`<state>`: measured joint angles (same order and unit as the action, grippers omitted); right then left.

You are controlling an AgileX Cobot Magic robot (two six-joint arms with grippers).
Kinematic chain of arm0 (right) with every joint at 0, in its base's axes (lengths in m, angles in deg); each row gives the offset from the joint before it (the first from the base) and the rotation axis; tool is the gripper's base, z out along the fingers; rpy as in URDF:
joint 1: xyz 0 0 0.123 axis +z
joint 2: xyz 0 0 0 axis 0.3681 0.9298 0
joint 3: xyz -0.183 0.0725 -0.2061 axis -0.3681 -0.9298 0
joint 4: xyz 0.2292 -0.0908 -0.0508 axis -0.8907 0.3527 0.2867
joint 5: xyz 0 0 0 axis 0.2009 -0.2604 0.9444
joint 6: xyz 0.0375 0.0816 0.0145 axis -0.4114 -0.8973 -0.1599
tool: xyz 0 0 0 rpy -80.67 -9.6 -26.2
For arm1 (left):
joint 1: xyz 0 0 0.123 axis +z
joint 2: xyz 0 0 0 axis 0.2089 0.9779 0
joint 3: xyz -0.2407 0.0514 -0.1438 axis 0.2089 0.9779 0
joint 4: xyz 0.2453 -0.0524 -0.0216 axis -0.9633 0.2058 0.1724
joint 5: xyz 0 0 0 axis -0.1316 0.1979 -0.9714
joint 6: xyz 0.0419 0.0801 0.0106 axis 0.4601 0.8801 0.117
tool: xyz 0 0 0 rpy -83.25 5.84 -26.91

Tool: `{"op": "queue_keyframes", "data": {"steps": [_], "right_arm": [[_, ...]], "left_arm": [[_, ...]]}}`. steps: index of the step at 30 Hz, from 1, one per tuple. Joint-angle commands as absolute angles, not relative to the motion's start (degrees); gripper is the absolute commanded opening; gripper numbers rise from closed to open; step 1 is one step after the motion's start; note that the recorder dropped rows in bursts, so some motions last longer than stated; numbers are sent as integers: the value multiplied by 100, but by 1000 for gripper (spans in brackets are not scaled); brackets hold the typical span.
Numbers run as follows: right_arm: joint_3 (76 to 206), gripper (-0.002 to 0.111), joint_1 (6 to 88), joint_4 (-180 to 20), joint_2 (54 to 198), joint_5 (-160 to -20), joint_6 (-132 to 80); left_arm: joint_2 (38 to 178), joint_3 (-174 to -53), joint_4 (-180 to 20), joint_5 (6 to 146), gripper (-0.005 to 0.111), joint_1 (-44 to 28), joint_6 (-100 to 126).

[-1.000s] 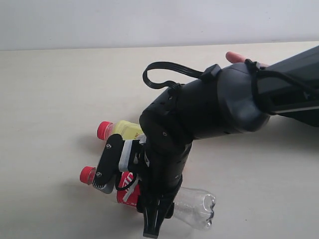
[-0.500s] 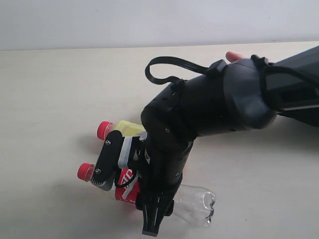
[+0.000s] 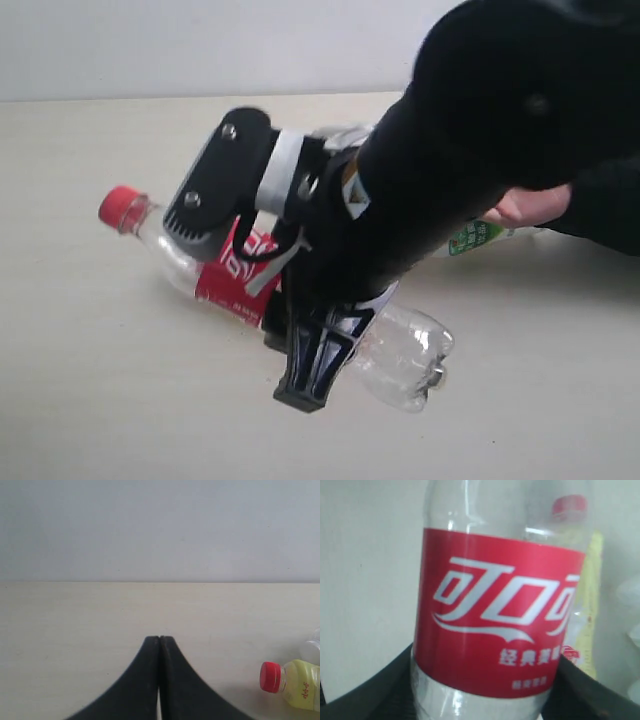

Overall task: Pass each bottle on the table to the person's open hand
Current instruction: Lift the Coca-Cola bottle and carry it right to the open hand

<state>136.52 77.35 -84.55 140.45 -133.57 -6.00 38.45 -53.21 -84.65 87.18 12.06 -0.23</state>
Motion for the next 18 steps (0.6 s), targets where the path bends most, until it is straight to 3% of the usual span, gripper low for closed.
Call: {"op": "queue_keyframes", "data": {"steps": [1, 5, 18], "right_arm": [[13815, 0, 7721, -7545, 13434, -13796, -1969], [14139, 0, 7152, -6834, 13115, -14501, -3079], [14365, 0, 4470, -7408, 13186, -14983, -3031]], "left_arm": [[3809, -5301, -8481, 8738, 0, 1206, -13], [3809, -5301, -8481, 8738, 0, 1206, -13], [3809, -5301, -8481, 8738, 0, 1206, -24]]}}
